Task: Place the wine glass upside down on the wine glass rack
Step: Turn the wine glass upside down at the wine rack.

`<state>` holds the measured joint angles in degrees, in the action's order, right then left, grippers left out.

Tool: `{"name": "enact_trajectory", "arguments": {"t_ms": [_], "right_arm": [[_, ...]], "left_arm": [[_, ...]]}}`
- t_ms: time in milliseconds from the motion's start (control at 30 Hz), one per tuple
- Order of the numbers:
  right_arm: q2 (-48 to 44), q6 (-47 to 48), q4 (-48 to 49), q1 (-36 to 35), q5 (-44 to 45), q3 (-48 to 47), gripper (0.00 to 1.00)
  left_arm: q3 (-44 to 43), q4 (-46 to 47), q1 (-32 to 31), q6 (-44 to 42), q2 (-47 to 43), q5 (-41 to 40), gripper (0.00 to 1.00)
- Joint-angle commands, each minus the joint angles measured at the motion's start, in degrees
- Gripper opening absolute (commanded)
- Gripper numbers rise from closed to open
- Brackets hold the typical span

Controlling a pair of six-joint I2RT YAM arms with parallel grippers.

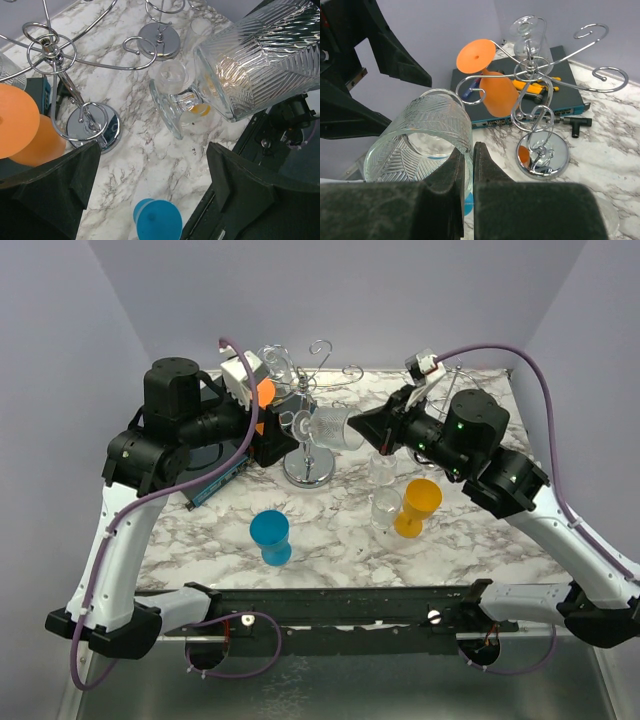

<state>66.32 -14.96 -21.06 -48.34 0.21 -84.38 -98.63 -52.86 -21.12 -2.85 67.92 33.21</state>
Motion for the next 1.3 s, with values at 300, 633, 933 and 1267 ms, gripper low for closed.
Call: {"name": "enact_trajectory", "arguments": {"t_ms": [300,633,933,1267], "right_arm": [[1.4,-3.6,10.7,-0.4,-8.6,-2.3,0.00],[1.8,-5.5,13.2,-0.4,-12.3,0.7,0.00],[2.2,-6.4,15.3,-0.4,-13.4,3.4,0.01],[1.0,-7.5,10.0,-0.4,-12.5,4.8,0.45]], "left_arm": [[-0.6,-0.4,-0.1,-4.9,2.2,2.3,0.80],[-1.7,-0.4,-0.1,-6.4,2.8,6.3,0.54],[-0.9,-1.3,-0.1,-10.8,1.9,6.5,0.00],[-0.7,0.5,-0.1,-21.4,0.6,-2.4,0.00]]}}
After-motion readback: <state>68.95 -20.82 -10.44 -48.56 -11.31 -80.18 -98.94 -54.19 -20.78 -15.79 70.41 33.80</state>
